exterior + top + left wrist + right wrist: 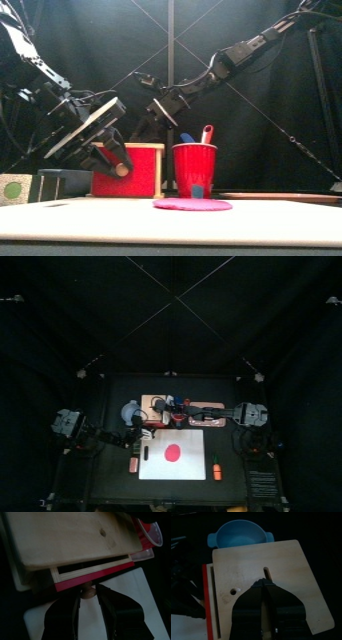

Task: Get the cutter from the drawer then cut the dough then place the extra dough in the bowl
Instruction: Open the drawer

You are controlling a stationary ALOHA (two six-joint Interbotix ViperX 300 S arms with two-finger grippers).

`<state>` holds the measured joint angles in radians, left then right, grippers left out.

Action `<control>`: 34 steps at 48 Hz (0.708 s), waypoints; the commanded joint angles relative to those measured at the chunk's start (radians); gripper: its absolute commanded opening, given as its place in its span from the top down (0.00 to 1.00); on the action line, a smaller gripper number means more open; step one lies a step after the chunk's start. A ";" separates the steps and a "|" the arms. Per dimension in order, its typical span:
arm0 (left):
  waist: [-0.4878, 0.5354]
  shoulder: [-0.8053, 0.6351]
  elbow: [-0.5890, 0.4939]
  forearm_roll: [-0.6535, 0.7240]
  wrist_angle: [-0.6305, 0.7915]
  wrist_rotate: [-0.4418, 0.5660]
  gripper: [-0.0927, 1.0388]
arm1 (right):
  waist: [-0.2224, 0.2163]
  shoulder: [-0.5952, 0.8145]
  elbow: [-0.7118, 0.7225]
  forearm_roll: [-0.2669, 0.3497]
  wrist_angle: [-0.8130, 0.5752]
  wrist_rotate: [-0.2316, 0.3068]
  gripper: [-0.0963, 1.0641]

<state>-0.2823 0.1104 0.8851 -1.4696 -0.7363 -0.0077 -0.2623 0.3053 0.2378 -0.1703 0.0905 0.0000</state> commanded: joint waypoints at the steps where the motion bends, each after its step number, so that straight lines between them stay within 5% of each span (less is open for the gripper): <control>1: -0.037 0.002 -0.023 -0.017 0.005 0.002 0.38 | 0.000 0.006 -0.002 0.002 0.014 0.002 0.90; 34: -0.137 0.021 -0.035 -0.061 0.011 0.003 0.38 | -0.002 0.011 -0.009 0.002 0.017 0.002 0.90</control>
